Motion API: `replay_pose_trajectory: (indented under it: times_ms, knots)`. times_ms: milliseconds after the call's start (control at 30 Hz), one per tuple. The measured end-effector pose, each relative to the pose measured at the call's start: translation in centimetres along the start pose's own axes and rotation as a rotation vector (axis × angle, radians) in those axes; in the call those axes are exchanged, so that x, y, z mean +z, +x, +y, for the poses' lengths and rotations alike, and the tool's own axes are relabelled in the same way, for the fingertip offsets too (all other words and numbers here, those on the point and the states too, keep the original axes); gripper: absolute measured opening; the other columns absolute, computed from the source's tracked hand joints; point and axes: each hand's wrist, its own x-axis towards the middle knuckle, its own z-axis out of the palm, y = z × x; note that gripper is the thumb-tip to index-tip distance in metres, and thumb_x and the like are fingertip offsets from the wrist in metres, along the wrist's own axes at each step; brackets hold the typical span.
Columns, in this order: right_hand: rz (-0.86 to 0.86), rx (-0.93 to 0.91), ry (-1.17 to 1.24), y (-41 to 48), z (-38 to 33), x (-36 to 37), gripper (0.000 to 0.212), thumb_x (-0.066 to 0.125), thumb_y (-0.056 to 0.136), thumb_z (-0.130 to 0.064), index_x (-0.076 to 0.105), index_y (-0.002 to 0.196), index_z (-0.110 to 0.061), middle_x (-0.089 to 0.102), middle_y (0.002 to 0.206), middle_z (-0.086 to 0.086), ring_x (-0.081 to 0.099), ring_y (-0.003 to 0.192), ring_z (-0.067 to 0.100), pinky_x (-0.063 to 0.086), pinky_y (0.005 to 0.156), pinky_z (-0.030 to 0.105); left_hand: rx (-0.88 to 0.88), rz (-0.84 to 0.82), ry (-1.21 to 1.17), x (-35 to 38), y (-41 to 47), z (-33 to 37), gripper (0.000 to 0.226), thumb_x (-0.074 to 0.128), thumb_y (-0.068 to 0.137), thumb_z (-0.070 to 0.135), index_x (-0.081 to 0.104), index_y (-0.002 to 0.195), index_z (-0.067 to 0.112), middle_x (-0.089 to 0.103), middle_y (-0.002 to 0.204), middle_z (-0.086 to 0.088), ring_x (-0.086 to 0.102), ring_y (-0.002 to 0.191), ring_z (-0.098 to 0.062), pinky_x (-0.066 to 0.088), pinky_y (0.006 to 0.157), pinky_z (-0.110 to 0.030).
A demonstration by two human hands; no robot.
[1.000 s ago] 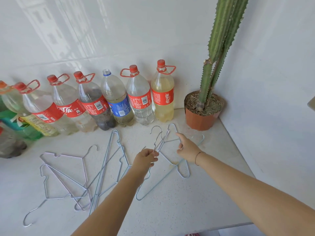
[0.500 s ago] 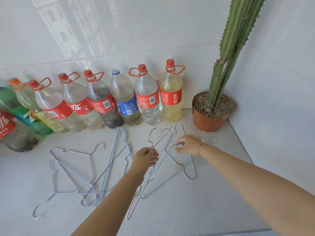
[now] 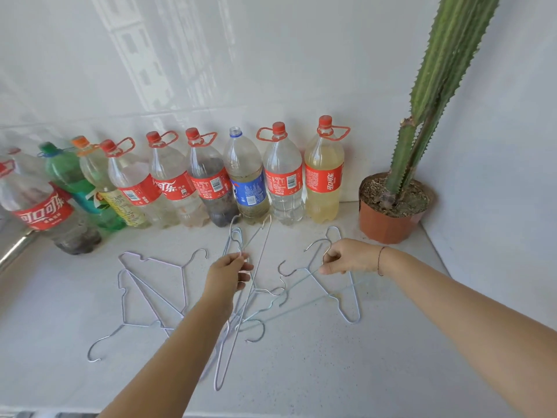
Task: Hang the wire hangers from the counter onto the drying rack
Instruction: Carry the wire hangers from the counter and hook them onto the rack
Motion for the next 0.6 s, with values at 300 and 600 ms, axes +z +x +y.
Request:
replay_pose_trajectory:
  times_ms: [300, 600]
  knots:
    - [-0.271, -0.105, 0.392, -1.0, -7.8, 3.7, 0.013, 0.054, 0.088, 0.004, 0.061, 0.083, -0.005, 0.059, 0.059, -0.005, 0.046, 0.049, 0.005, 0.039, 0.050, 0.018, 0.101, 0.263, -0.176, -8.0, -8.4, 3.6, 0.017, 0.046, 0.095, 0.006, 0.060, 0.099, 0.014, 0.057, 0.074, -0.003, 0.046, 0.055, -0.013, 0.032, 0.048, -0.019]
    - [-0.592, -0.119, 0.825, -7.1, -16.5, 11.3, 0.027, 0.048, 0.090, 0.006, 0.057, 0.112, -0.007, 0.063, 0.073, 0.011, 0.060, 0.055, 0.013, 0.053, 0.051, 0.021, 0.238, 0.474, -0.372, -15.0, -24.0, 2.8, 0.022, 0.044, 0.096, 0.005, 0.060, 0.109, 0.012, 0.066, 0.079, -0.003, 0.060, 0.063, -0.013, 0.049, 0.057, -0.021]
